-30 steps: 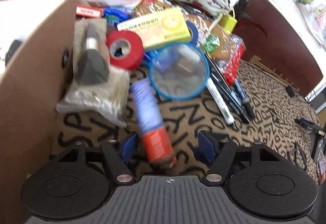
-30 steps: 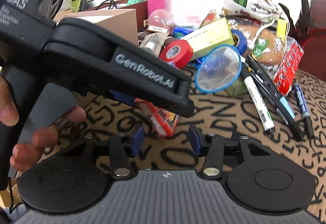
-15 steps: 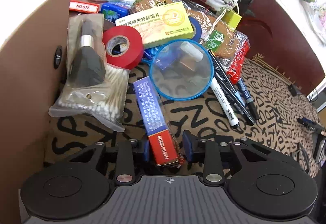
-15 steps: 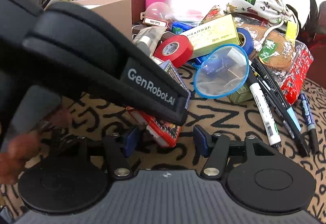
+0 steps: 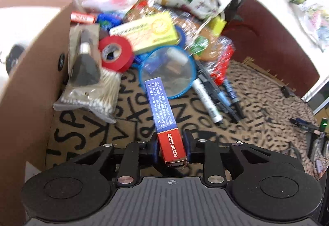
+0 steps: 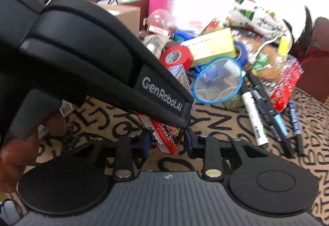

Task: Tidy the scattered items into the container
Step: 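Grasp the red playing-card box with the left tool, then lift the card box and carry it over the white box, left tool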

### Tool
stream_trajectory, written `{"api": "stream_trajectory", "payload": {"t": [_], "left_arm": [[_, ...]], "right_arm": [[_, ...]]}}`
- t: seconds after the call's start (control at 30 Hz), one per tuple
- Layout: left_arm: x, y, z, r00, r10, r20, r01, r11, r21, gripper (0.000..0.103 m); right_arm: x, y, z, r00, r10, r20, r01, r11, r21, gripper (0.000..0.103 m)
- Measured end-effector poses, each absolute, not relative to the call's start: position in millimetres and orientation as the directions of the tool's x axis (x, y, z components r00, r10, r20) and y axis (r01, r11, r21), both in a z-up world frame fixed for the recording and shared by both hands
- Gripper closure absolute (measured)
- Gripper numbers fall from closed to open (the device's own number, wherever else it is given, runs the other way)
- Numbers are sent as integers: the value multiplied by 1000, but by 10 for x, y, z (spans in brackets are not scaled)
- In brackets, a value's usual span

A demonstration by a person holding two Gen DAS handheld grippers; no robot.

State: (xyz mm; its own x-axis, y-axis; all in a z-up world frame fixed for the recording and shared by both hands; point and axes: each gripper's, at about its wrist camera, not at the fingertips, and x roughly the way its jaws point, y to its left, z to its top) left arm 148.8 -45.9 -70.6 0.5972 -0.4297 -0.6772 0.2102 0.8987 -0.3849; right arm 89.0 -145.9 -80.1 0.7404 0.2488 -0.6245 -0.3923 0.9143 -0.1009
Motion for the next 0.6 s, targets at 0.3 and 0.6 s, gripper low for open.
{"api": "stream_trajectory", "payload": {"t": [0.3, 0.6], "left_arm": [[1099, -133, 143, 753, -392, -529, 236, 911, -340, 80], [816, 822, 472, 856, -233, -461, 88, 945, -314, 79]], "right_arm": [[698, -1164, -10, 819, 297, -492, -422, 892, -164, 66], [767, -199, 389, 770, 459, -442, -582, 790, -193, 67]]}}
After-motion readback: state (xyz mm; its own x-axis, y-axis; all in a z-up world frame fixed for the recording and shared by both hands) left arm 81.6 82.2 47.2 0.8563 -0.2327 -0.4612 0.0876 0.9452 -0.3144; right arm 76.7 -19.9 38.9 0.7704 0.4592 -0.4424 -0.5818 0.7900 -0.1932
